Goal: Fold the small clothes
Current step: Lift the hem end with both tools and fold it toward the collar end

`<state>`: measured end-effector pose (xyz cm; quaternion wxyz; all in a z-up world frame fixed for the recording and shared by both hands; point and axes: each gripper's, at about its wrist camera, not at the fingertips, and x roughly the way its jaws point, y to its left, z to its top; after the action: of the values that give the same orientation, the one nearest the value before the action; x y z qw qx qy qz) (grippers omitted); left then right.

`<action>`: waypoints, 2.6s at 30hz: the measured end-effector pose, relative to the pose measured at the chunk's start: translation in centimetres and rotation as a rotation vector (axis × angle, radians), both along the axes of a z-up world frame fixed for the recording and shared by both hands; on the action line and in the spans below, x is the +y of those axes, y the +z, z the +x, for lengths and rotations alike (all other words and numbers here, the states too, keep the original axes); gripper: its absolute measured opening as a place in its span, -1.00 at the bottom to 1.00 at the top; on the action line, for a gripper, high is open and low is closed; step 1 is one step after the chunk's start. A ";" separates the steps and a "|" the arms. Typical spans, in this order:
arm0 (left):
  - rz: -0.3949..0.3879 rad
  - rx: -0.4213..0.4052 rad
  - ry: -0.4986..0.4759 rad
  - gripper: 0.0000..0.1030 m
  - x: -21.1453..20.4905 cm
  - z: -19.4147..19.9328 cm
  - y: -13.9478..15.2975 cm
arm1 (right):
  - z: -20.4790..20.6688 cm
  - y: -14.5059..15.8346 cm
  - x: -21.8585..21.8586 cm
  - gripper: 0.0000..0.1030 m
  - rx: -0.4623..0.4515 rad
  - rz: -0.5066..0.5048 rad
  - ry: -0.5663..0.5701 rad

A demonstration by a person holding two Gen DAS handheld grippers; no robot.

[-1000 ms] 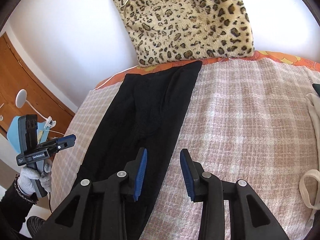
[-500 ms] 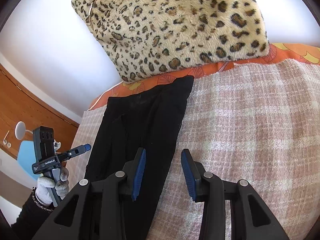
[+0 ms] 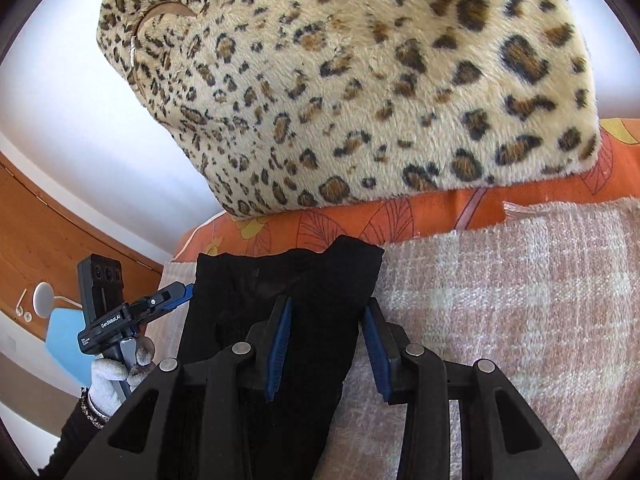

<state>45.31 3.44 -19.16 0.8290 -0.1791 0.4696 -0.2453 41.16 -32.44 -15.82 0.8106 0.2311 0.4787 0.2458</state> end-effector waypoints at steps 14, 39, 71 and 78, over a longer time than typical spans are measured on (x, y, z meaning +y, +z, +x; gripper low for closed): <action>0.025 -0.053 -0.060 -0.95 -2.2 1.0 1.1 | 2.2 0.8 2.8 -0.96 -0.018 -0.073 0.028; 0.015 -0.193 -0.111 -0.95 -1.2 -10.4 10.4 | -7.7 11.5 4.0 -0.97 -0.178 -0.103 0.092; 0.174 -0.226 -0.281 -0.95 0.4 -31.6 7.2 | -31.9 7.4 6.4 -0.96 -0.209 -0.225 0.168; 0.301 -0.229 -0.371 -0.68 -0.1 -34.3 6.2 | -33.8 6.0 7.7 -0.78 -0.229 -0.427 0.265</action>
<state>10.99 3.37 -12.94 0.8349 0.0644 0.4287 -0.3392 7.34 -24.70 -9.82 0.8506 -0.0392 0.4508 0.2678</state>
